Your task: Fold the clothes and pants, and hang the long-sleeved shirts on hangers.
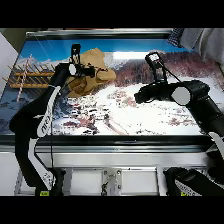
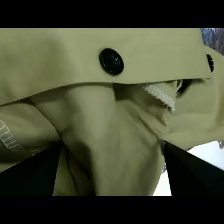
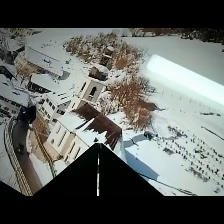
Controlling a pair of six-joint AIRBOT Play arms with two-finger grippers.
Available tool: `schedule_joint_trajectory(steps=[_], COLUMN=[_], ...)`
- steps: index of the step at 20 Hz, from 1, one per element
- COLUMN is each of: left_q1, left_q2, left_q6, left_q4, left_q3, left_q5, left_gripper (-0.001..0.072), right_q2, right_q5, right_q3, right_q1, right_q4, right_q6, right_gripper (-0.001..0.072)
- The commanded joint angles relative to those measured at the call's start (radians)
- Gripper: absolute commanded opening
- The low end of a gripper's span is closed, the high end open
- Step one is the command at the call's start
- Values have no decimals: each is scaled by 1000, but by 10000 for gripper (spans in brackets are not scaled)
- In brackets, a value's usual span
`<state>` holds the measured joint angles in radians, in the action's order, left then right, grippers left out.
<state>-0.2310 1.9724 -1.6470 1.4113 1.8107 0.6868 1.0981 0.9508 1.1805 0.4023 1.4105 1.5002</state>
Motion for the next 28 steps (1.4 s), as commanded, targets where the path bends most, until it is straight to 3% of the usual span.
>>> schedule_joint_trajectory(steps=[1,2,3,6,8,12,16,21,26,28], left_q1=[-29,-30,-30,-30,-36,-95,-189,-341,-453,-454], left_q2=[95,98,97,90,21,-222,-457,-678,-809,-814], left_q6=[-30,-38,-38,-33,22,166,235,373,380,334], left_q4=[1,0,0,1,0,0,0,0,0,1], left_q3=[105,117,130,239,230,16,-230,-468,-626,-632], left_q5=[14,38,65,226,264,244,253,315,183,128], left_gripper=[459,159,31,31,31,31,31,31,31,31], right_q2=[0,0,0,0,1,4,6,-126,-243,-239], right_q5=[0,0,0,0,-11,5,20,-3,0,1], right_q3=[0,0,0,0,0,-1,-1,-1,-1,-3], right_q1=[0,0,0,0,1,2,0,-129,-352,-387], right_q4=[0,0,0,-1,-1,-5,0,13,14,1], right_q6=[0,0,0,0,0,0,-18,19,34,34], right_gripper=[24,24,24,24,24,24,25,25,25,37])
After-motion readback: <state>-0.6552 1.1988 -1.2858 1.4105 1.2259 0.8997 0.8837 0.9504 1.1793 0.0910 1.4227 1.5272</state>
